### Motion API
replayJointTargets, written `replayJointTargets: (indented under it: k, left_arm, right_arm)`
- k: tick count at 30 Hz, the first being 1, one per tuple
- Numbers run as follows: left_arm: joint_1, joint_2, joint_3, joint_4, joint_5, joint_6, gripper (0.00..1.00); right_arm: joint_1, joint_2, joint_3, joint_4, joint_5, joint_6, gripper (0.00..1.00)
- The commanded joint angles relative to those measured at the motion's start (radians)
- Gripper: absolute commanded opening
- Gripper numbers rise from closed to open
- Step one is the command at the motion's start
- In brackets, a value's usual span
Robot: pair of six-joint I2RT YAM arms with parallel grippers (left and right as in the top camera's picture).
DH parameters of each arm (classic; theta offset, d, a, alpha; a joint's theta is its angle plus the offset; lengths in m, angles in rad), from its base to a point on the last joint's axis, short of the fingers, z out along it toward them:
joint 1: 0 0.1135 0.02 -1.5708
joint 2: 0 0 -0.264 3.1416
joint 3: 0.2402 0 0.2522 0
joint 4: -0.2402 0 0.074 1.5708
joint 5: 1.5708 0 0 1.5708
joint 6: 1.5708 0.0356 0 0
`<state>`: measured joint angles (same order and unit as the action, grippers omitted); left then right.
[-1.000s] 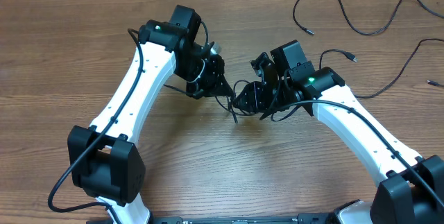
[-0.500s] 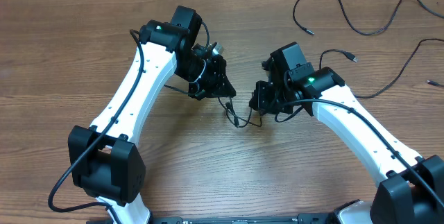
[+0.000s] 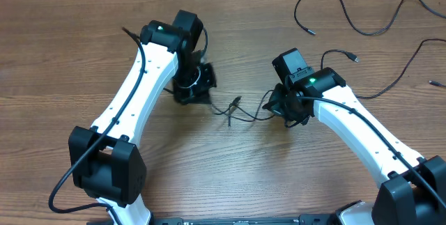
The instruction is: Untangle cables
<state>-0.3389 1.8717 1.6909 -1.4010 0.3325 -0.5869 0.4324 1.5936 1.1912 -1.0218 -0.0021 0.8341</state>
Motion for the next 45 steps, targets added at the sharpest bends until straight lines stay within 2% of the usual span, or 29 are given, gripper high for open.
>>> replayJointTargets:
  k: [1, 12, 21, 23, 26, 28, 32, 36, 40, 45]
  left_arm:
    - [-0.002, -0.019, 0.011, -0.024, -0.325, -0.117, 0.04]
    - [-0.002, -0.013, 0.011, -0.017, -0.418, -0.117, 0.06]
    - [-0.002, -0.008, 0.005, -0.017, -0.475, -0.116, 0.15]
    - [-0.002, -0.006, 0.003, -0.016, -0.478, -0.116, 0.27]
    - [-0.002, -0.002, -0.002, -0.016, -0.477, -0.116, 0.37]
    - [-0.002, 0.003, -0.003, -0.017, -0.477, -0.116, 0.57]
    - [-0.002, 0.006, -0.008, -0.015, -0.469, -0.108, 0.72]
    - [-0.002, 0.006, -0.015, -0.013, -0.47, -0.108, 0.99]
    - [-0.002, 0.006, -0.019, -0.013, -0.468, -0.108, 1.0]
    - [-0.002, 0.006, -0.019, -0.009, -0.434, -0.104, 1.0]
  right_arm:
    - [0.002, 0.006, 0.006, 0.0, 0.069, 0.06, 0.04]
    - [0.002, 0.006, 0.006, 0.003, 0.068, 0.06, 0.04]
    - [0.002, 0.006, 0.006, 0.006, 0.068, 0.061, 0.04]
    - [0.002, 0.006, 0.006, 0.006, 0.068, 0.06, 0.04]
    - [0.002, 0.006, 0.006, 0.006, 0.068, 0.06, 0.04]
    - [0.002, 0.006, 0.006, 0.005, 0.068, 0.06, 0.04]
    - [0.002, 0.006, 0.006, 0.011, 0.068, 0.06, 0.04]
    - [0.002, 0.006, 0.006, 0.017, 0.069, 0.079, 0.04]
    - [0.002, 0.006, 0.006, 0.018, 0.069, 0.134, 0.04]
    - [0.002, 0.006, 0.006, 0.02, 0.068, 0.135, 0.04]
